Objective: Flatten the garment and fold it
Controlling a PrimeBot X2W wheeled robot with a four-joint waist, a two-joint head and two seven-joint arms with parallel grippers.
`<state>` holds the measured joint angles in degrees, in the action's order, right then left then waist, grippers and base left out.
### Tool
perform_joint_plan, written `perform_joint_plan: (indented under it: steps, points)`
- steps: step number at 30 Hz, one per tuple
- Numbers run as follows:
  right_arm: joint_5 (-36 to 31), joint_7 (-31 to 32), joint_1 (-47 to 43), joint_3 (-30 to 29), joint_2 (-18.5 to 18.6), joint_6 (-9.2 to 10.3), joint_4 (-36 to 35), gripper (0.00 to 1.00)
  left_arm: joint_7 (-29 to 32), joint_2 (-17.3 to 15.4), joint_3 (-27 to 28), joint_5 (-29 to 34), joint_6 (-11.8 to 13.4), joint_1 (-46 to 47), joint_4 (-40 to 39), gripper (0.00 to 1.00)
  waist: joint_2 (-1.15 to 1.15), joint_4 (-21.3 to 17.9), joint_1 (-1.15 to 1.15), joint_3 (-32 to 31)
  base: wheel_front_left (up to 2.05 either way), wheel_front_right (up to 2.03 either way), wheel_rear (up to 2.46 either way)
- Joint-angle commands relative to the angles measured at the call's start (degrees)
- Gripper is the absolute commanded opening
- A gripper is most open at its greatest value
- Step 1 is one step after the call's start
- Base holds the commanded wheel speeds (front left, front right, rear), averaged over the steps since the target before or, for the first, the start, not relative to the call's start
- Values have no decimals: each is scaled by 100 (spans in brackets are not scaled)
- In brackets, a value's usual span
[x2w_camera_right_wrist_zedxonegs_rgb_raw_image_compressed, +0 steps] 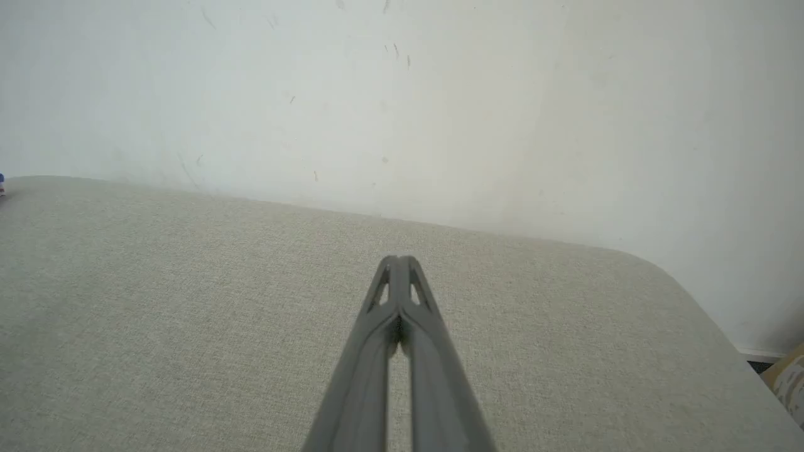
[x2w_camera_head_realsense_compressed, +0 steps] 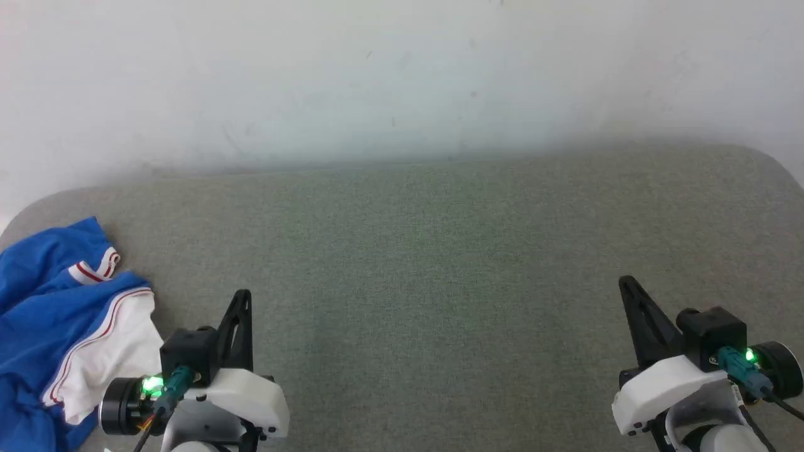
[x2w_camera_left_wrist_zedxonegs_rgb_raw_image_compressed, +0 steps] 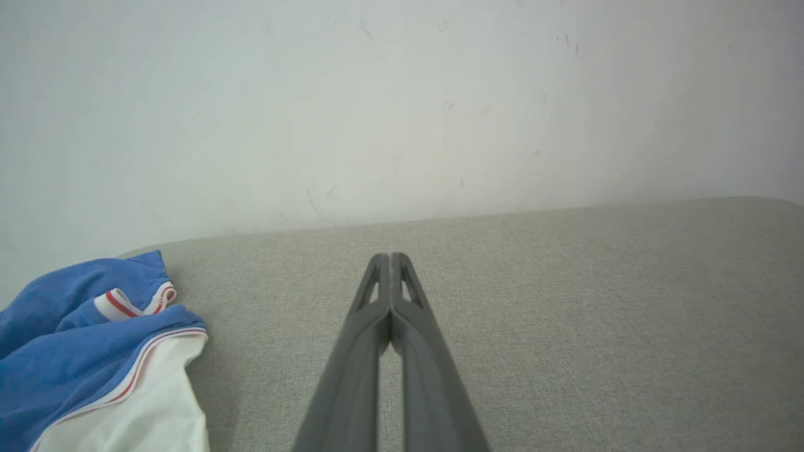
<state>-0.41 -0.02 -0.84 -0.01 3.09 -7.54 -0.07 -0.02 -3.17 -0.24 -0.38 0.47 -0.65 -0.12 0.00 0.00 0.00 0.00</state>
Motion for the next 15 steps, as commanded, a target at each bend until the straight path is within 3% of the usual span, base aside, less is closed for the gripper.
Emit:
perform_joint_plan:
  steps: [1,15]
  points:
    - [41,2,84,1,-22,5,7,0,2,29,24,38,-47,65,12,0,0,0,0,0,0,0,0]
    - [41,2,84,1,-22,5,7,0,2,29,24,38,-47,65,12,0,0,0,0,0,0,0,0]
